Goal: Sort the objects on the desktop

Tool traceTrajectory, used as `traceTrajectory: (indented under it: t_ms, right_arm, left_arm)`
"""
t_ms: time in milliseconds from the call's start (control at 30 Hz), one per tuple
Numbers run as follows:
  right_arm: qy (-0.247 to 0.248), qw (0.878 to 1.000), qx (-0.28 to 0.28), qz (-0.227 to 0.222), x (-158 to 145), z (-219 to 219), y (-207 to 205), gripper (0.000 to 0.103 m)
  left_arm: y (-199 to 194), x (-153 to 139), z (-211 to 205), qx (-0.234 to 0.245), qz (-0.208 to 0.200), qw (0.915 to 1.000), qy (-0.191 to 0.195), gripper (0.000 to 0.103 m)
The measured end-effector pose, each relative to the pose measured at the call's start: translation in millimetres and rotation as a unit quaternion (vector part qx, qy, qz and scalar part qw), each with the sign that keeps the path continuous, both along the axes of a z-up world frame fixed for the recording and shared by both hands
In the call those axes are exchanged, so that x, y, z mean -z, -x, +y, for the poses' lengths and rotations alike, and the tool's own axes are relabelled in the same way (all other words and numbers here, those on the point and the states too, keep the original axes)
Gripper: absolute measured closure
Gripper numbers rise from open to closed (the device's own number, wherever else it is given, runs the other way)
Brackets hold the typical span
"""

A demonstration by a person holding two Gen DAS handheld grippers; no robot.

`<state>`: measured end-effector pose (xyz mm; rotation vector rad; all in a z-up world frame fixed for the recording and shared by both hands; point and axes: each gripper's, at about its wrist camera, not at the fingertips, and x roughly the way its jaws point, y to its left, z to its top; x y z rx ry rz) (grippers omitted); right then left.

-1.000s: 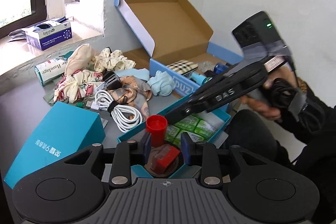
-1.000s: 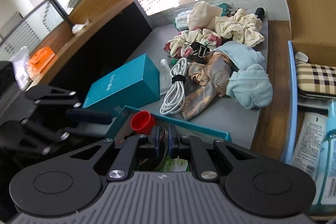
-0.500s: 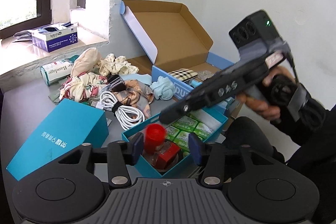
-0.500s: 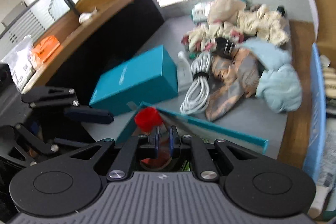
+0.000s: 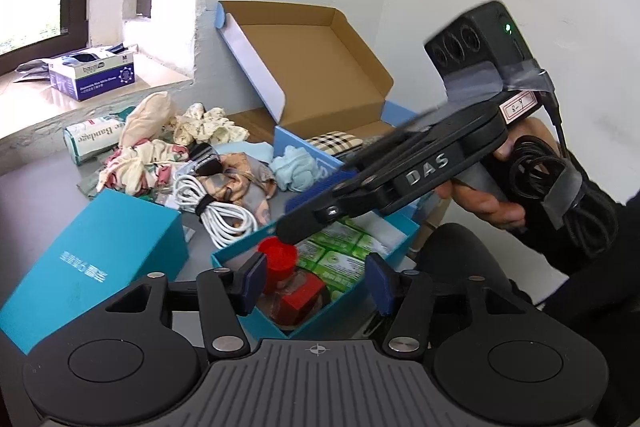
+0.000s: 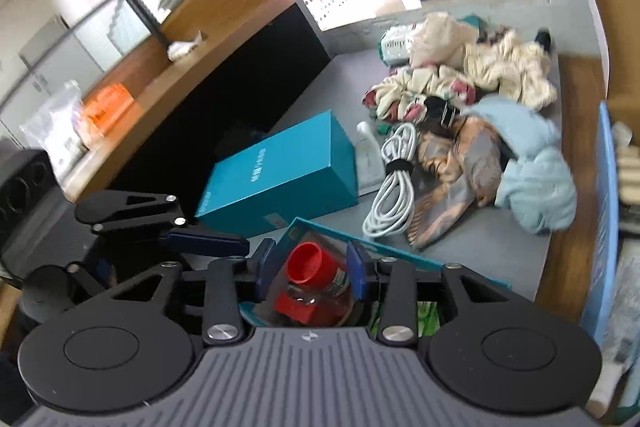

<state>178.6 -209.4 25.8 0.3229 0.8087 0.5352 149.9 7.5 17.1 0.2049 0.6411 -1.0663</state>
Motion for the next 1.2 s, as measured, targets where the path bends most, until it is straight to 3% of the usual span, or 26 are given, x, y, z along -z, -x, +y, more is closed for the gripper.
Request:
traceTrajectory:
  t_ms: [200, 400, 433, 467, 567, 667, 733, 800, 900, 1000, 1100, 1167, 1200]
  right_arm:
    - [0.131, 0.99, -0.048, -0.023, -14.0, 40.3, 0.5, 0.059]
    - [0.258, 0.961, -0.097, -0.029, -16.0, 79.9, -3.7, 0.059]
    - [0.274, 0.956, -0.1, -0.029, -14.3, 85.7, -5.3, 0.061]
    - [0.284, 0.953, -0.101, -0.03, -13.2, 89.5, -6.1, 0.072]
    - [0.293, 0.951, -0.094, -0.044, -13.7, 93.5, -2.7, 0.072]
    - [0.249, 0.966, -0.056, -0.051, -19.0, 83.4, -1.2, 0.072]
    - [0.152, 0.988, 0.0, -0.025, -17.9, 60.3, -3.9, 0.072]
    - [0.043, 0.997, 0.054, 0.016, -6.1, 35.4, -5.0, 0.072]
    - [-0.088, 0.987, 0.11, 0.072, 23.2, 9.5, 0.9, 0.071]
    - [-0.159, 0.971, 0.151, 0.096, 44.9, -4.2, 7.0, 0.071]
    - [-0.167, 0.968, 0.154, 0.106, 49.0, -8.9, 9.2, 0.067]
    - [-0.149, 0.972, 0.151, 0.103, 45.4, -8.2, 11.7, 0.053]
    - [-0.148, 0.973, 0.148, 0.1, 42.7, -8.3, 13.8, 0.051]
  left_arm:
    - [18.3, 11.5, 9.0, 0.003, 0.007, 0.9999, 0.007, 0.044]
    - [25.4, 15.8, 23.6, -0.008, 0.009, 0.9994, 0.033, 0.038]
    - [25.5, 16.3, 26.1, -0.01, 0.009, 0.9992, 0.037, 0.038]
    - [25.9, 16.6, 28.3, -0.011, 0.01, 0.999, 0.042, 0.038]
    - [27.2, 17.0, 32.3, -0.01, 0.01, 0.9987, 0.049, 0.038]
    - [28.1, 16.6, 33.3, -0.008, 0.01, 0.9986, 0.052, 0.038]
    - [28.6, 15.8, 34.1, -0.005, 0.011, 0.9983, 0.057, 0.038]
    - [29.2, 15.3, 33.1, -0.002, 0.011, 0.9983, 0.058, 0.038]
    - [29.7, 14.4, 29.1, 0.0, 0.008, 0.9986, 0.053, 0.038]
    - [30.9, 12.6, 25.8, 0.004, 0.006, 0.9986, 0.053, 0.038]
    - [31.1, 11.9, 22.8, 0.007, 0.006, 0.9986, 0.052, 0.038]
    - [29.9, 12.0, 21.1, 0.007, 0.007, 0.9987, 0.051, 0.038]
    - [29.3, 12.1, 20.5, 0.007, 0.007, 0.9987, 0.051, 0.038]
